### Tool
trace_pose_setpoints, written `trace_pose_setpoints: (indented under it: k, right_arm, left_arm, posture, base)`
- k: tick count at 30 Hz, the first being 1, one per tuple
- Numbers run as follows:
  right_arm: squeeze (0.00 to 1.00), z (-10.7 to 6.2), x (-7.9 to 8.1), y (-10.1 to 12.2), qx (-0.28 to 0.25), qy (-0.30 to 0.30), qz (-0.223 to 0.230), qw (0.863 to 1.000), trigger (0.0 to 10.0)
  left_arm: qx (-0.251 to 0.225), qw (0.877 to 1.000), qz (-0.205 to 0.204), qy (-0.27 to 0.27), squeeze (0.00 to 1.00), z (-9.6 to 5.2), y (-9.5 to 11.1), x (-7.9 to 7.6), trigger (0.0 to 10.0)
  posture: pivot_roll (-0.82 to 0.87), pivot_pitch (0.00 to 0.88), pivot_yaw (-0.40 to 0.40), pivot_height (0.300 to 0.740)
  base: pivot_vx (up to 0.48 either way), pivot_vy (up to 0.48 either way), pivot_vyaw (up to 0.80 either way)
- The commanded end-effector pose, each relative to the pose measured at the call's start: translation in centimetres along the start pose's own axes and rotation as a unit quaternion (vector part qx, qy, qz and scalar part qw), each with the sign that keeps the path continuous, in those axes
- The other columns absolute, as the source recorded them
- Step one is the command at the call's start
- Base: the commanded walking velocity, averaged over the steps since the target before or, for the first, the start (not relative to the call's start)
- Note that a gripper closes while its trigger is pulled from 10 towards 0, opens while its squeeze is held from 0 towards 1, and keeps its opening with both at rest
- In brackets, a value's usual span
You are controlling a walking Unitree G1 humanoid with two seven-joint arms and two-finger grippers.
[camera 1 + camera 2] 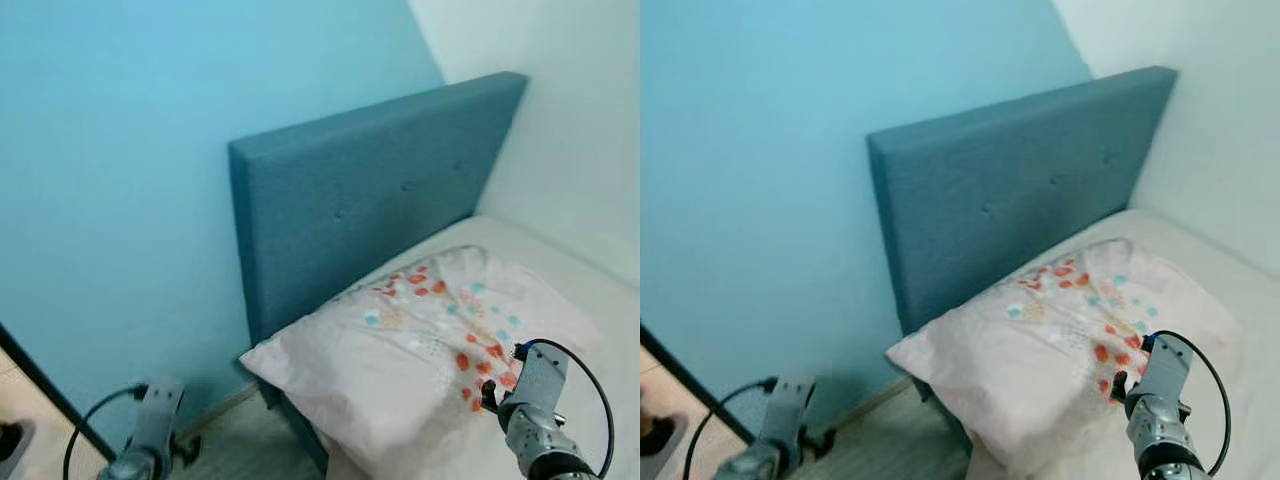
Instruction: Clean up the room
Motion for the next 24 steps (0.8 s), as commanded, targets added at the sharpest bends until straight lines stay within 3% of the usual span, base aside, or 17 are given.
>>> trace_pose_setpoints:
  k: [1, 7, 10, 13, 15, 20, 24]
  right_arm:
    - [0.0, -0.1, 0.4, -0.5, 0.007, 0.006, -0.008, 1.0, 10.0]
    - [0.0, -0.1, 0.6, -0.3, 0.004, 0.009, -0.022, 1.0, 10.0]
    - [0.0, -0.1, 0.9, -0.2, 0.002, 0.01, -0.026, 1.0, 10.0]
    - [0.0, -0.1, 0.9, -0.2, 0.002, 0.01, -0.026, 1.0, 10.0]
    - [0.0, -0.1, 1.3, -0.1, 0.0, 0.015, -0.027, 1.0, 10.0]
    - [0.0, -0.2, 2.0, -0.3, 0.003, 0.028, -0.032, 0.999, 10.0]
    - [0.0, -0.2, 2.1, -0.4, 0.004, 0.032, -0.034, 0.999, 10.0]
  left_arm:
    - [0.013, 0.999, -0.028, 0.009, 0.0, -0.2, -1.1, 0.2, 10.0]
    - [-0.003, 0.998, -0.064, 0.003, 0.0, -0.2, -1.0, 0.0, 10.0]
    - [-0.033, 0.996, -0.085, -0.013, 0.0, -0.1, 0.6, -0.3, 10.0]
    - [-0.037, 0.995, -0.086, -0.015, 0.0, 0.0, 0.9, -0.3, 10.0]
    - [-0.069, 0.994, -0.087, -0.02, 0.0, 0.1, 2.9, -0.5, 10.0]
    - [-0.106, 0.99, -0.092, -0.007, 0.0, 0.2, 5.2, -0.1, 10.0]
    - [-0.112, 0.989, -0.095, -0.005, 0.0, 0.2, 5.6, 0.0, 10.0]
  posture:
    - [0.03, 0.011, -0.021, 0.725]
    - [0.04, 0.0, -0.03, 0.725]
    - [0.04, 0.0, -0.033, 0.725]
    - [0.04, 0.0, -0.033, 0.725]
    - [0.04, 0.0, -0.033, 0.725]
    - [0.04, 0.0, -0.033, 0.725]
    - [0.04, 0.0, -0.033, 0.725]
  base:
    - [0.0, 0.0, -0.71]
    - [0.0, 0.0, -0.71]
    - [0.0, 0.0, -0.71]
    - [0.0, 0.0, -0.71]
    - [0.0, 0.0, -0.71]
    - [0.0, 0.0, -0.71]
    - [0.0, 0.0, -0.71]
Point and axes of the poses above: a point about 5 cm out from each wrist's last joint towards the gripper, its own z axis pointing out of the wrist towards the gripper, its own y axis along the axis of the wrist's last joint, x = y × z, the point moved 5 cm from there along z, pointing out of the wrist towards the gripper, and after that the axes turned 13 degrees about -z, right-handed, at the moved point
